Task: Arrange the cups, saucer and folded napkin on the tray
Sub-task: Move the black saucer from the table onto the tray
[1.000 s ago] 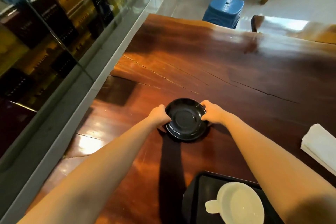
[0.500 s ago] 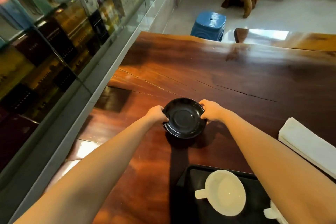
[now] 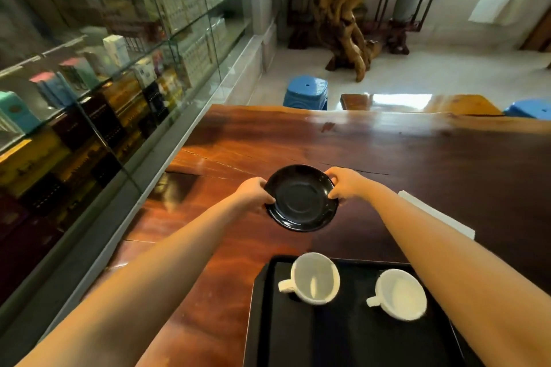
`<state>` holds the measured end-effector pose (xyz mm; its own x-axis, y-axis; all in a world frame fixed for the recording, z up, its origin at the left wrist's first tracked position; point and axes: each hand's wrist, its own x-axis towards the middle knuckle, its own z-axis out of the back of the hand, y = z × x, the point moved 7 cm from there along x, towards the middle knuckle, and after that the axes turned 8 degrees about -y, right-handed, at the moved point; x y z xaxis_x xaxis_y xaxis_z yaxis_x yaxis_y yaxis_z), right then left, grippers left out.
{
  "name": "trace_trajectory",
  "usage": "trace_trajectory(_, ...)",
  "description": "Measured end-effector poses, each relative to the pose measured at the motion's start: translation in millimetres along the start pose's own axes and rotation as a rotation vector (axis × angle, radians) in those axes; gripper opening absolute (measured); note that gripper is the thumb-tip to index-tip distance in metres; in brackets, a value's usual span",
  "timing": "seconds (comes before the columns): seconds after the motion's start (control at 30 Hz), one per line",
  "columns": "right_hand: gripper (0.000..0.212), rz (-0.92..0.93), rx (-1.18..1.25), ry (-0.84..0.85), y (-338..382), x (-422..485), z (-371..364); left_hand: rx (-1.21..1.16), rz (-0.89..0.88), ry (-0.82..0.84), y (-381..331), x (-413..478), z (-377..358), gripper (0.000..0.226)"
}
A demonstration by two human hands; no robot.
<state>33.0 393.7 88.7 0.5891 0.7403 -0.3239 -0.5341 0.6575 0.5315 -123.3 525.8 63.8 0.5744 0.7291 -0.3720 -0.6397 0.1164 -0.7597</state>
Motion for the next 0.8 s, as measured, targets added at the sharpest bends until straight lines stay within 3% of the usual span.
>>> trace_trajectory(0.2,0.052,-0.012,0.005,-0.057,-36,-87,26,-0.023,-0.069,0.065,-25,-72,-40,0.033)
trace_trajectory(0.33,0.051,-0.05,0.058,-0.084,-77,-143,27,-0.148,-0.006,0.155,-20,-121,-81,0.022)
trace_trajectory(0.5,0.05,-0.153,0.355,-0.026,-134,-202,-2,-0.158,0.021,0.235,5,-167,-135,0.03)
trace_trajectory(0.8,0.053,-0.327,0.436,0.024,-222,-256,-77,-0.055,0.129,0.285,74,-207,-218,0.031)
